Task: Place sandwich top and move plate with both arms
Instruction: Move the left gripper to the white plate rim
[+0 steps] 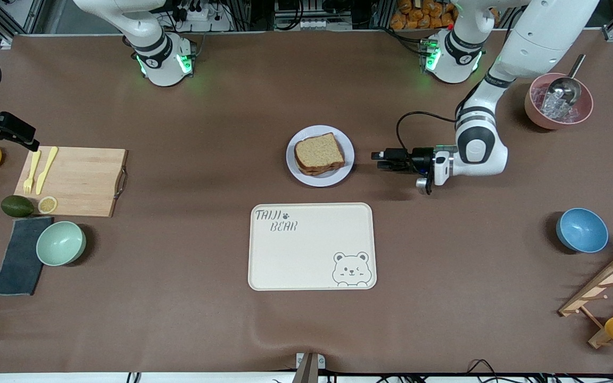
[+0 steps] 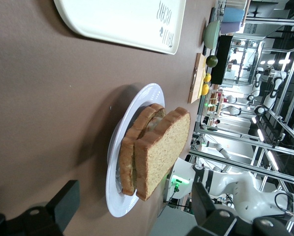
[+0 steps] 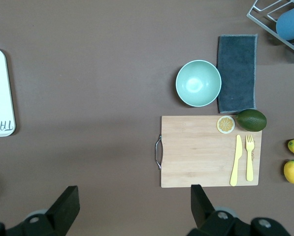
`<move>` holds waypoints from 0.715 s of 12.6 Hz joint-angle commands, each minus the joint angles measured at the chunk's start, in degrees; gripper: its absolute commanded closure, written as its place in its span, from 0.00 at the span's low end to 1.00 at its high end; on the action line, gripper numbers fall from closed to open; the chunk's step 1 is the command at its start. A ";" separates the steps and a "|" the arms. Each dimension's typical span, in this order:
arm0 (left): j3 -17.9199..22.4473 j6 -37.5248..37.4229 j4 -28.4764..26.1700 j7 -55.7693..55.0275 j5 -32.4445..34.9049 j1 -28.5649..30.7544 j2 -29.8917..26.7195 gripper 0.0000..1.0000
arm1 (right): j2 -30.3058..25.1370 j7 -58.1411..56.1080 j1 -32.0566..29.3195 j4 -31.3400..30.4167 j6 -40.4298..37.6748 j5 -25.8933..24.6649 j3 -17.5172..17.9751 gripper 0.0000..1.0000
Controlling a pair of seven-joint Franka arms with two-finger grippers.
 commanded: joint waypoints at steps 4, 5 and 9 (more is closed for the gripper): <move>-1.44 0.47 0.75 8.31 -3.90 -0.29 4.56 0.00 | 0.41 0.68 0.31 0.82 -0.21 -1.08 0.05 0.00; -2.06 0.47 0.84 8.31 -4.70 -0.29 4.65 0.00 | 0.41 0.68 0.31 0.82 -0.21 -1.08 0.05 0.00; -3.47 0.47 1.98 10.67 -6.71 -0.37 5.88 0.00 | 0.41 0.68 0.31 0.82 -0.21 -1.08 0.05 0.00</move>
